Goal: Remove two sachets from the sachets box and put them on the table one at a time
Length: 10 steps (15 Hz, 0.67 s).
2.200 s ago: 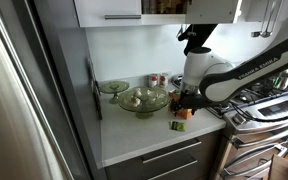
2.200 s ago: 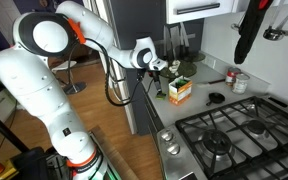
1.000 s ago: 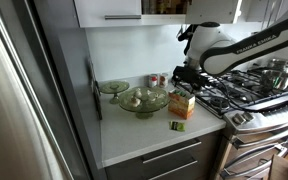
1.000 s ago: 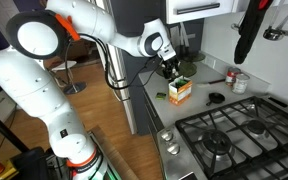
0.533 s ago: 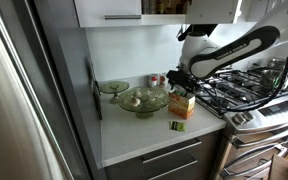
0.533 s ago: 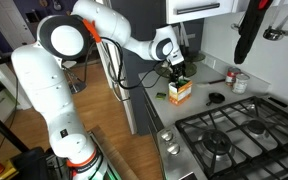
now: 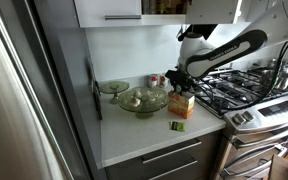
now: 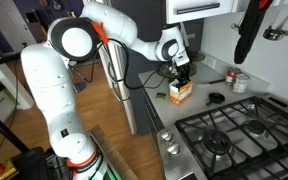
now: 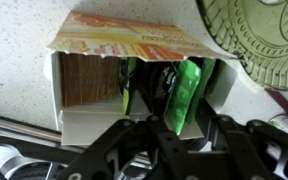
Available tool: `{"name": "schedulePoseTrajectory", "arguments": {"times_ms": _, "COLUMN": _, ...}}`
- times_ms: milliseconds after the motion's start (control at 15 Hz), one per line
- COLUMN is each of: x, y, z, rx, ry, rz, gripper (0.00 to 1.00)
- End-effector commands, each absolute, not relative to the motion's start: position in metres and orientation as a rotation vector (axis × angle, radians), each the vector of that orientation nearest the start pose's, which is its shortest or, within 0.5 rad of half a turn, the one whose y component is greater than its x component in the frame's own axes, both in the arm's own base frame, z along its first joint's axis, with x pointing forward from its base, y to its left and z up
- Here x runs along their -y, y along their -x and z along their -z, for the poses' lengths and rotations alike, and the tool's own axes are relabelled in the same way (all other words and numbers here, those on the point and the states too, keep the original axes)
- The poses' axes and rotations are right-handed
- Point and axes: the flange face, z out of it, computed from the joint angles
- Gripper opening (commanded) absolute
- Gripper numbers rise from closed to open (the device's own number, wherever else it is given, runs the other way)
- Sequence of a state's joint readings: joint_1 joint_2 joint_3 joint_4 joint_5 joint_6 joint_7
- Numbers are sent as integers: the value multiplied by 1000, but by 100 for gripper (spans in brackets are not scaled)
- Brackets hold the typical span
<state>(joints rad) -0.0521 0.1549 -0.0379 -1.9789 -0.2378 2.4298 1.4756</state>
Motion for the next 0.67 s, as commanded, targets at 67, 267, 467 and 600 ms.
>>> {"name": "schedulePoseTrajectory", "arguments": {"times_ms": 67, "x": 54, "y": -615, "z": -426, "rx": -2017, "ry": 2327, "rz": 513, "gripper": 54}}
{"name": "schedulePoseTrajectory", "arguments": {"times_ms": 267, "x": 52, "y": -614, "z": -430, "rx": -2014, "ry": 2345, "rz": 513, "gripper": 62}}
{"name": "schedulePoseTrajectory", "arguments": {"times_ms": 467, "x": 49, "y": -615, "z": -431, "rx": -2004, "ry": 2355, "rz": 507, "gripper": 41}}
{"name": "schedulePoseTrajectory", "arguments": {"times_ms": 600, "x": 48, "y": -615, "z": -431, "rx": -2006, "ry": 2361, "rz": 502, "gripper": 31}}
